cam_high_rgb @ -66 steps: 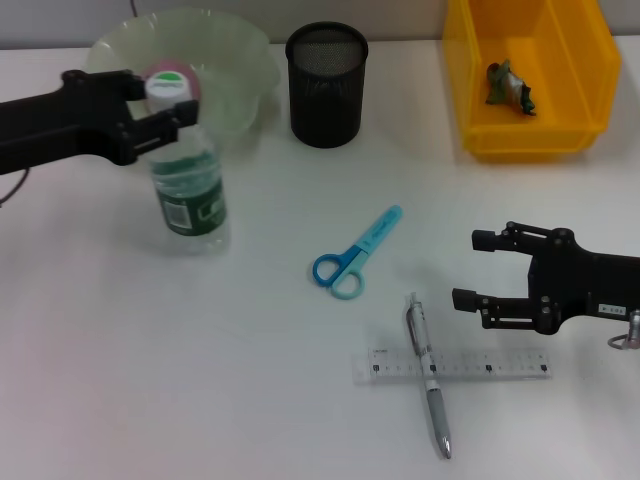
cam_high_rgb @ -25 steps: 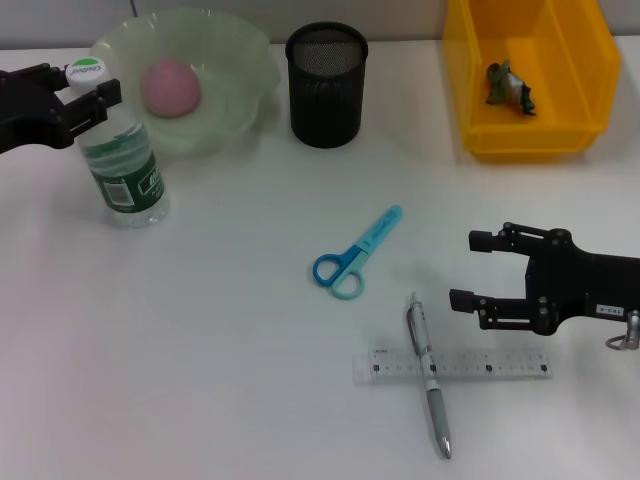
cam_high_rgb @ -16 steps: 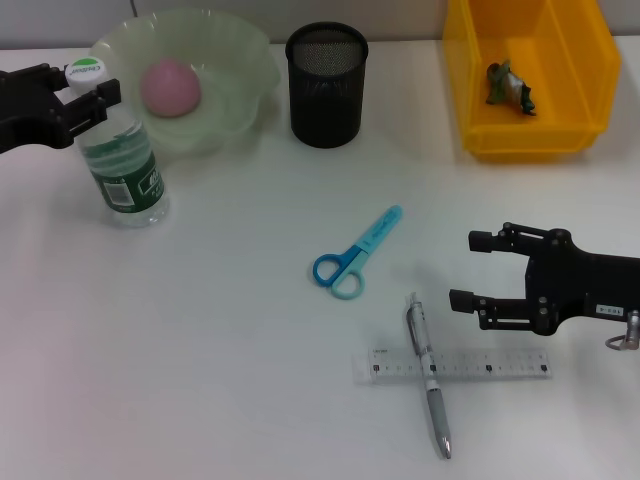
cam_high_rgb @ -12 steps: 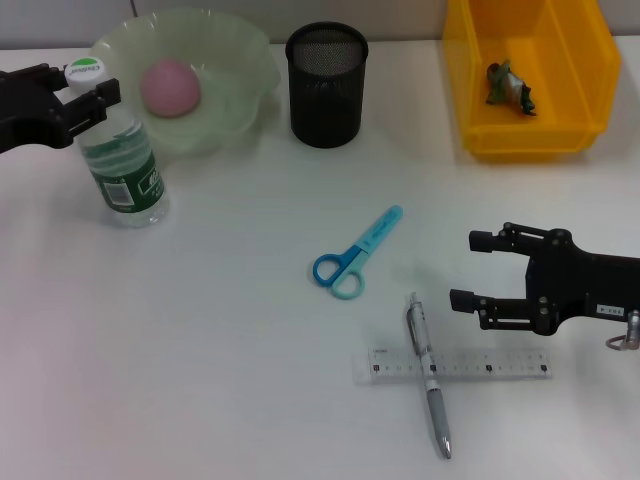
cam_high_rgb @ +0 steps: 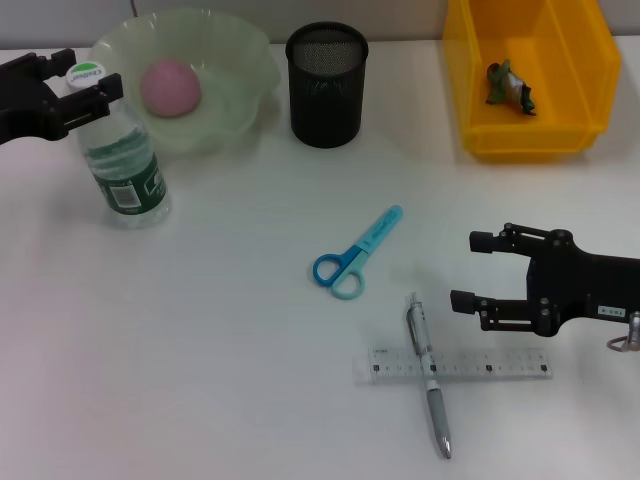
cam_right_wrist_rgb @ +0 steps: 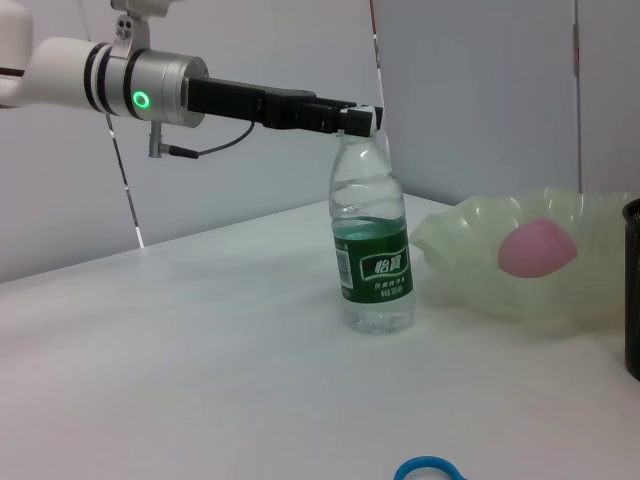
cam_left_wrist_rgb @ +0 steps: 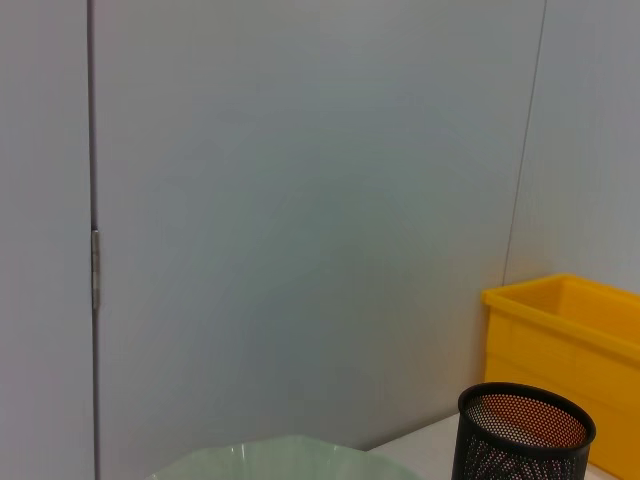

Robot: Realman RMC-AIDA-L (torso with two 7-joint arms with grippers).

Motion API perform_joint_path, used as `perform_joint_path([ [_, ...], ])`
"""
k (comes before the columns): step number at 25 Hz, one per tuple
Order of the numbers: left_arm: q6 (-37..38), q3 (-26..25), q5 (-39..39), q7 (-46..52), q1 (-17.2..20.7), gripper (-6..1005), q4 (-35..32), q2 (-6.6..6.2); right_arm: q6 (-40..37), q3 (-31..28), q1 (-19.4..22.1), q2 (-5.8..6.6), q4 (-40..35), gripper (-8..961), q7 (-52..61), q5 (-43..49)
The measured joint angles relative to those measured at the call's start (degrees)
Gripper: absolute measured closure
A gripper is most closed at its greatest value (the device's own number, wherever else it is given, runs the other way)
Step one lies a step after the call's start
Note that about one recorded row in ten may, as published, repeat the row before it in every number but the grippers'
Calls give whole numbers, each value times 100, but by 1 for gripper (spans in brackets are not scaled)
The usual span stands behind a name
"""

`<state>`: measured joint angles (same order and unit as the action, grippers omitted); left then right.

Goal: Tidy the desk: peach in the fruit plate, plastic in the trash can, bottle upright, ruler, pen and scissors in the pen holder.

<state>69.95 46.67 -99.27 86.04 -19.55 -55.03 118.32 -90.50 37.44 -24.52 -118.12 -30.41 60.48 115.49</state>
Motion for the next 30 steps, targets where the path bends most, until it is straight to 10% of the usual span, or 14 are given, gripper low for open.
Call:
perform_joint_path([
  [10,211,-23,386,4,22,206,2,-19,-7,0,0,0,1,135,4,0],
  [20,2410,-472,1478,391,-34,208,415,-259,-13,-92,-43,49,-1,135,309,-189],
  [30,3869,-155,476,-897,-46,210,1485,-235,-36,-67,-358,245,-371,135,1261,-237],
])
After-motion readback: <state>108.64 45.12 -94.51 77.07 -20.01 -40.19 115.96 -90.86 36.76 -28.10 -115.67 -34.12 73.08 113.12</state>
